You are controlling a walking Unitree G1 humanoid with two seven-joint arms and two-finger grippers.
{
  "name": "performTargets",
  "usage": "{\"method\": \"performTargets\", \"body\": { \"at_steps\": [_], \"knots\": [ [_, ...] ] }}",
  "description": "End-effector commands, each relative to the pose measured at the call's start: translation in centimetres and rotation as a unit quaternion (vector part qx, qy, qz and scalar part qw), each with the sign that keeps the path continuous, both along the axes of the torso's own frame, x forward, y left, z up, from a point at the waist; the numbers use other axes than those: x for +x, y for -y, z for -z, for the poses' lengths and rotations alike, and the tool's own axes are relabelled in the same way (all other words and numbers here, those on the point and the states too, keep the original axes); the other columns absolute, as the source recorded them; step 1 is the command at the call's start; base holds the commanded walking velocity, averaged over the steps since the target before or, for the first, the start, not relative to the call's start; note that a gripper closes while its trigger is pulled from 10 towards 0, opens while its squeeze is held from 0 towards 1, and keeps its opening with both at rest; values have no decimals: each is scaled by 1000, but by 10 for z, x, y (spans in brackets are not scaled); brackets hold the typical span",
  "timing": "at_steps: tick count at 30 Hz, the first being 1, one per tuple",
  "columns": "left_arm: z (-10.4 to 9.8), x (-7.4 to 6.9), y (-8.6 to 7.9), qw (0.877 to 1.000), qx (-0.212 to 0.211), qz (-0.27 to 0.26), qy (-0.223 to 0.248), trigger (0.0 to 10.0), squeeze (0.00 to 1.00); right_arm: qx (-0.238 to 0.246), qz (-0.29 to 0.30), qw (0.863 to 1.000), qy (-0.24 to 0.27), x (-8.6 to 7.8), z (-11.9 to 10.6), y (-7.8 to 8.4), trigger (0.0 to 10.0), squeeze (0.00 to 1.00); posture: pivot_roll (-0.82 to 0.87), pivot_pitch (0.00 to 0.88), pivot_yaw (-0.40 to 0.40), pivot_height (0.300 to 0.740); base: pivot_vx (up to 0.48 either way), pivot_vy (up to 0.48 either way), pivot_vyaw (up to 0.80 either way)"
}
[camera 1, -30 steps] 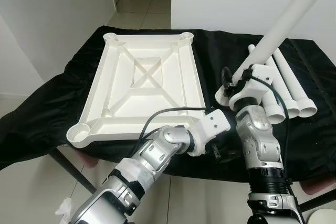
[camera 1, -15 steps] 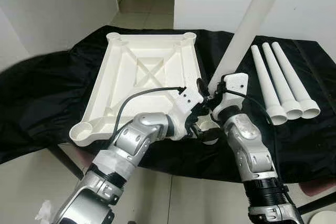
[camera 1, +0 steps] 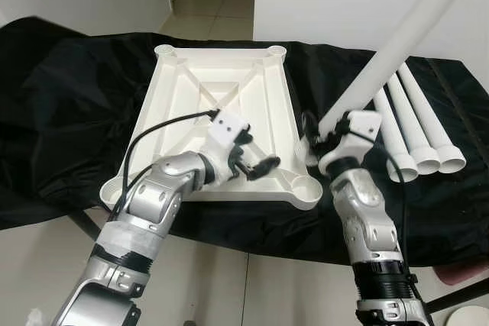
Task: Building children table
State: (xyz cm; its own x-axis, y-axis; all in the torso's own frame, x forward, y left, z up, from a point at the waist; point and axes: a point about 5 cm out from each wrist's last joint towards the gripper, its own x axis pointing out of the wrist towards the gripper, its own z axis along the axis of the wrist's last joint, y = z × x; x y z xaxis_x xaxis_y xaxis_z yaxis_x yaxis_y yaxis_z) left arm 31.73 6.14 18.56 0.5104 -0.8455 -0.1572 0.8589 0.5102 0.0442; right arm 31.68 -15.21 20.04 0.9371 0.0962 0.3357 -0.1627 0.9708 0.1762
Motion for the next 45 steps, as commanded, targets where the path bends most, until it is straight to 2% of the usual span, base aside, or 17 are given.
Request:
{"method": "performTargets", "body": {
  "at_steps": [1,15,17,21,24,25,32,36,40,41,43,45],
  "knots": [
    [4,2,-5,1000,9,-22,-8,10000,0,18,7,1000,12,-1,-5,5,10000,0,-19,36,-6,740,0,0,0],
    [-5,10,-27,998,-6,-58,4,10000,0,-15,-13,1000,-15,-7,8,6,10000,0,-21,30,-5,740,0,0,0],
    [-8,8,-29,998,-20,-54,8,10000,0,-30,-8,999,-17,-7,11,8,10000,0,-21,30,-5,740,0,0,0],
    [-9,6,-29,998,-27,-53,17,10000,0,-26,-11,1000,-12,-8,11,10,10000,0,-21,30,-5,740,0,0,0],
    [-12,2,-30,998,-43,-45,28,10000,0,-5,-30,1000,1,-12,8,10,10000,0,-17,35,-2,740,0,0,0],
    [-12,-1,-29,998,-44,-35,33,10000,0,-17,-38,999,-7,-13,11,10,10000,0,-12,40,-2,740,0,0,0],
    [-4,-13,-26,999,-26,4,33,10000,0,-82,-41,995,-46,-14,27,8,10000,0,-7,47,1,740,0,0,0],
    [1,-26,-26,998,-22,47,24,10000,0,-129,-79,985,-84,-19,41,0,10000,0,-7,59,-1,740,0,0,0],
    [2,-28,-27,998,-20,55,24,10000,0,-135,-90,983,-90,-20,43,-2,10000,0,-7,59,-1,740,0,0,0],
    [4,-29,-27,998,-7,61,26,10000,0,-140,-98,981,-96,-20,45,-4,10000,0,-6,61,-3,740,0,0,0],
    [4,-29,-27,998,-7,61,26,10000,0,-140,-98,981,-96,-20,45,-4,10000,0,-6,61,-3,740,0,0,0],
    [14,-33,-27,996,37,77,30,10000,0,-146,-103,980,-89,-18,44,-9,10000,0,-7,65,-5,740,0,0,0]
  ]
}}
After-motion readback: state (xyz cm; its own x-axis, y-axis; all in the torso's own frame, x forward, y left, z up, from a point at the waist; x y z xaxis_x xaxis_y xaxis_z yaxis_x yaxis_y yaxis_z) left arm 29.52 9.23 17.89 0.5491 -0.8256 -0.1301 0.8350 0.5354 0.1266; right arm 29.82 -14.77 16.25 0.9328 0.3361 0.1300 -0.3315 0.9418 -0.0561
